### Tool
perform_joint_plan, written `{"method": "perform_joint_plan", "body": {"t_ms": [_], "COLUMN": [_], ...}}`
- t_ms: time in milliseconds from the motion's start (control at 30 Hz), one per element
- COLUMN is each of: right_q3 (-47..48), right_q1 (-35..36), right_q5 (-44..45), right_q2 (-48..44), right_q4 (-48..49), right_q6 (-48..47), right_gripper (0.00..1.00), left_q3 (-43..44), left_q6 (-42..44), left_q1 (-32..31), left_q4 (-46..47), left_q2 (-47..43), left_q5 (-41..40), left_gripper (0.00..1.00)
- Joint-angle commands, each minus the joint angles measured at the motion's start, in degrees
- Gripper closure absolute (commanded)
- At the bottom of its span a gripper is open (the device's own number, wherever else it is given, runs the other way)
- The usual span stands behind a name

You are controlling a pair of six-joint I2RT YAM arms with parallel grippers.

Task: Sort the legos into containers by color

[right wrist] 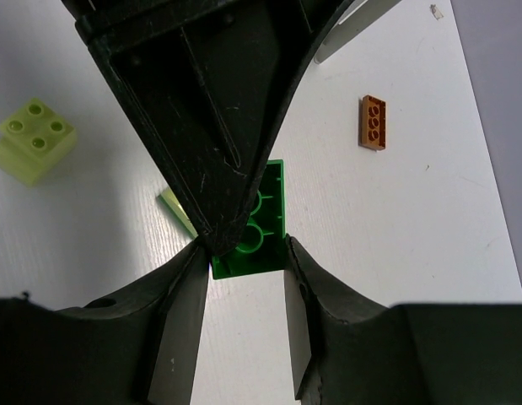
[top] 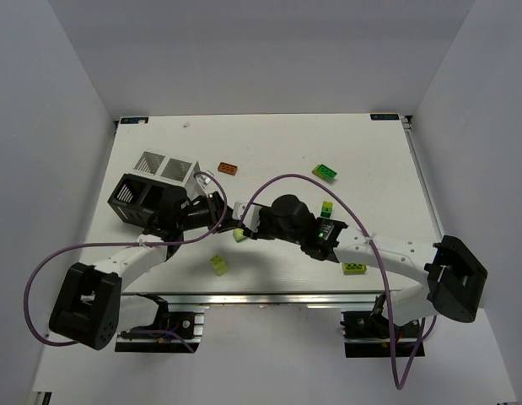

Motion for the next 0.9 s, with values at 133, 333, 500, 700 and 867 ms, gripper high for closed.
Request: {"method": "perform_joint_plan", "body": {"t_ms": [133,333,500,700,867], "right_q3": [0.2,-0.5,-2.8,-2.4,-2.3], "right_q1": [0.4,0.4,-0.8,-3.1,-4.5], "right_q5": [-0.2,4.6,6.1,-3.2,-6.3], "right_q2": [-0.2,-1.7,-7.9,-16.0,-17.5], "right_q4": [1.9,0.3,-0.8,-6.2,-6.6], "right_q6": [-0.4,-3.2,-6.1,-6.5,-6.2], "right_gripper": [0.44,0.11,0.11,0.5,1.0], "left_q3": [2.2,6.5,13.0,19.7,26.7], "left_q6": [3.3,11.6,22.8,29.2,32.2], "left_q1": [-0.4,-0.3,-0.3,0.7,4.9], "left_q4": [-2.7,-15.3,-31.2,-43.3,-49.3], "left_q2": [-1.8,-4.5,-9.6,-15.3,-12.9], "left_q5": [-1.1,-8.6,-26.3,-54.9,-70.2], "left_gripper": [0.86,0.91,0.92,0.94,0.95]}}
